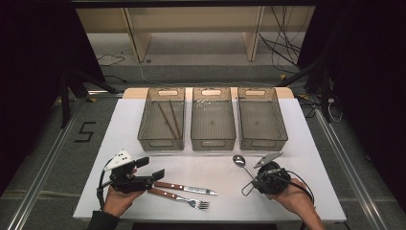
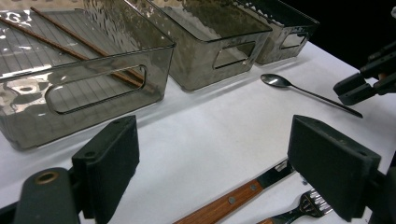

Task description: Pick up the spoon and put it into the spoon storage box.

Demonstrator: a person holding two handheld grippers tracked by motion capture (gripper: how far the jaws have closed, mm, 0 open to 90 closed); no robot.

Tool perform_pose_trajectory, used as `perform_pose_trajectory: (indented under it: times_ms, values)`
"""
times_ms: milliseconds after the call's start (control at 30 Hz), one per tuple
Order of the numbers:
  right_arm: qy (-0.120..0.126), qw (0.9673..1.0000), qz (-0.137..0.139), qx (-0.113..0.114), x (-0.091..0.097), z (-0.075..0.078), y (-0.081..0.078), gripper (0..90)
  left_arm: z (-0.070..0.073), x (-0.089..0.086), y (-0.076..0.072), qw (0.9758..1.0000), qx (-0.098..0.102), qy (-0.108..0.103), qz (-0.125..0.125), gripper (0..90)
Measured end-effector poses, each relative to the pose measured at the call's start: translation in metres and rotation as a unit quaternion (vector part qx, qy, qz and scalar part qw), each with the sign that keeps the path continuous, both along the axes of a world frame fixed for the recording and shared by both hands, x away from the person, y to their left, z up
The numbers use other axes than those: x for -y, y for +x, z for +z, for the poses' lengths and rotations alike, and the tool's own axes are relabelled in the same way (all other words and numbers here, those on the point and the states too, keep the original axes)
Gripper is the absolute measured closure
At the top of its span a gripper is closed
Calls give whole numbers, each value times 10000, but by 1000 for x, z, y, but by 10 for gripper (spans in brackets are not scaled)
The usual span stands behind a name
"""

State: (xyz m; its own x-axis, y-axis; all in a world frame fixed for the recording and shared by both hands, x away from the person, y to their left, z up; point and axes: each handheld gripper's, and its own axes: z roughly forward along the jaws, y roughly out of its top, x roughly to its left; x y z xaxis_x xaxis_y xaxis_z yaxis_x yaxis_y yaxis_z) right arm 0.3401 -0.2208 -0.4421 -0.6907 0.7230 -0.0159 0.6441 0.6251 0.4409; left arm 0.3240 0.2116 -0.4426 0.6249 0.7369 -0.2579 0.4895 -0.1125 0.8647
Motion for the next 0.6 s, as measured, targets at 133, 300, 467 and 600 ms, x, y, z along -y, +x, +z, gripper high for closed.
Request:
perform_pose_trajectory:
  times_ms: [133, 300, 467, 600]
  values:
    - [-22, 9998, -149, -135, -2, 7, 8, 474, 0, 0, 0, 10000, 8, 2, 0, 162]
    - [-111, 9993, -248, -253, -7, 11, 18, 345, 0, -1, 0, 10000, 44, -31, 38, 162]
    - [-309, 9981, -239, -485, -13, 10, 26, 334, 1, -3, -2, 9999, 107, -76, 70, 162]
    - [-413, 9973, -179, -584, -18, 8, 31, 342, 2, -4, -2, 9998, 135, -111, 105, 162]
